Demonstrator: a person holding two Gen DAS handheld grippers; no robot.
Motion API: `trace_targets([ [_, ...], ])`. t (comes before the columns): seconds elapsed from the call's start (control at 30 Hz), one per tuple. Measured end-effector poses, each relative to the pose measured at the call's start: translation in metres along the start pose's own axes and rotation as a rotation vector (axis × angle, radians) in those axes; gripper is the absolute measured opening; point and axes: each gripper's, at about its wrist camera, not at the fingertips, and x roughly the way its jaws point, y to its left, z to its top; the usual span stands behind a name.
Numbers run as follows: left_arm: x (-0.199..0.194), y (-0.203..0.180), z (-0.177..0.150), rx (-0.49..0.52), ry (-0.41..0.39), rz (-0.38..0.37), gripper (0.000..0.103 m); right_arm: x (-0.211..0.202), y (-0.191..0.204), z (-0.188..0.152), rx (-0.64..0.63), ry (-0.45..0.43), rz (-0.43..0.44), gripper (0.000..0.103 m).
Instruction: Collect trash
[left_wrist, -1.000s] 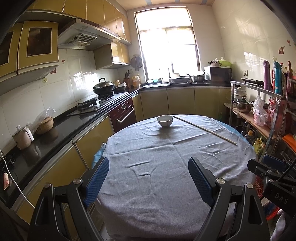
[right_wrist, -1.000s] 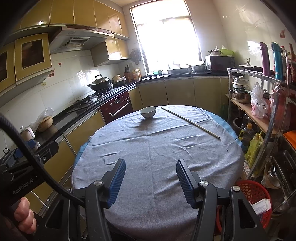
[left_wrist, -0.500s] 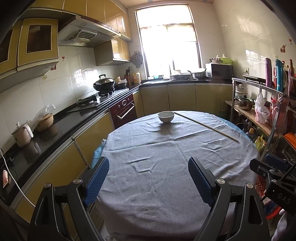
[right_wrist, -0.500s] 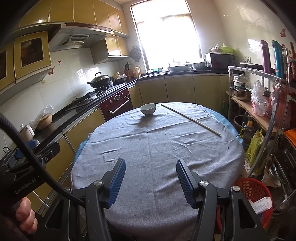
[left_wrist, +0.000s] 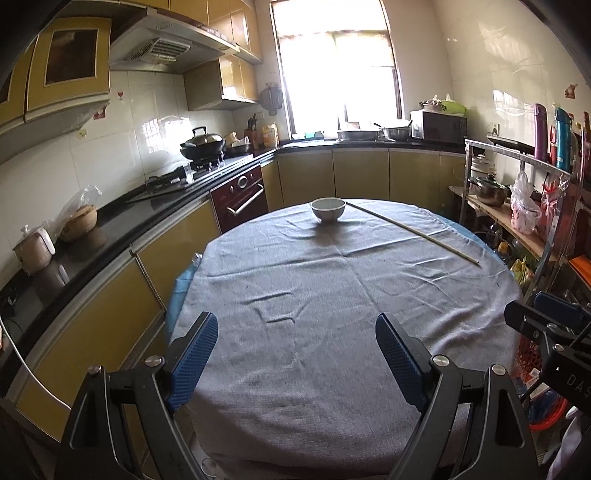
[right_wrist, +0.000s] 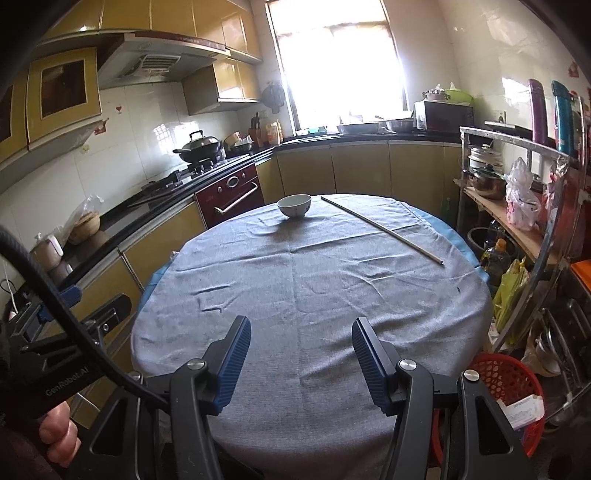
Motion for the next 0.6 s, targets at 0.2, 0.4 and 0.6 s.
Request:
trace_targets([
  [0.2,0.02,-0.002,-0.002,-0.004,0.048,0.007,0.088,0.012,-0.002,0.001,-0.018,0.013,-0.019,0.061],
  [0.4,0.026,-0.002,0.006,-0.004,0.049,0.004,0.088,0.017,-0.001,0.009,-0.033,0.008,-0.037,0.061],
  [0.6,0.03,-0.002,0.021,-0.001,0.037,-0.008,0.088,0.02,-0.005,0.021,-0.028,0.004,-0.055,0.061],
])
